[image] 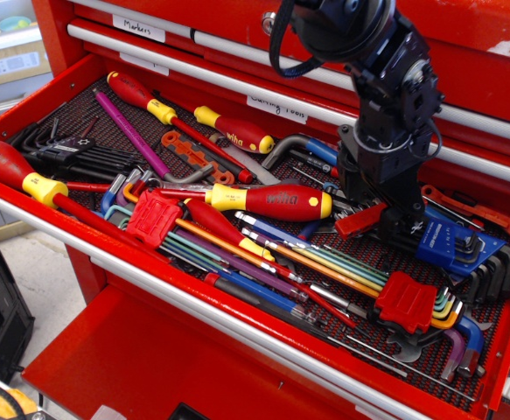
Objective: Pick up bit holder
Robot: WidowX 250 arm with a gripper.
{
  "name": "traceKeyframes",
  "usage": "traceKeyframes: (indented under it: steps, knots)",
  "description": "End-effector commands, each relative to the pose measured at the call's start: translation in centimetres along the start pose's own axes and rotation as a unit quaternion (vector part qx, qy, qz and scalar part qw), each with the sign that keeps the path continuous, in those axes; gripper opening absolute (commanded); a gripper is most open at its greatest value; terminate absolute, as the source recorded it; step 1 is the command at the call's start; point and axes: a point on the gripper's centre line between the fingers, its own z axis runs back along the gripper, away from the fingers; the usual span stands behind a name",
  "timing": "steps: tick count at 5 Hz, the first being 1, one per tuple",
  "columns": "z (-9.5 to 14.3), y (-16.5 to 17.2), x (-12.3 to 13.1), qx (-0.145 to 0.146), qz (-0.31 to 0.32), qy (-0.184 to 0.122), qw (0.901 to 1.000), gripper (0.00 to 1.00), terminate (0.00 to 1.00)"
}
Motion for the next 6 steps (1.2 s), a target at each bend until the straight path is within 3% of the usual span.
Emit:
traceKeyframes:
  steps: [1, 2, 3, 4, 5, 6]
  knots:
    - [-0.7, -0.1, 0.5, -0.032, 0.012, -0.020, 0.9992, 1.00, 0.00]
    - [-0.3, -0.1, 0.5, -0.028, 0.013, -0.012, 0.9994, 0.00, 0.00]
    - [1.1, -0.2, 0.4, -0.023, 0.018, 0.008, 0.9996, 0.00, 0.00]
    - [4.1, 0.6, 0.5, 0.000, 0.008, 0.046, 0.9989, 0.00, 0.00]
    - [8.3, 1.7, 0.7, 0.040, -0.001, 0.075, 0.9964, 0.00, 0.00]
    - [11.9, 2.1, 1.7, 0.037, 0.001, 0.095, 0.9947, 0.00, 0.00]
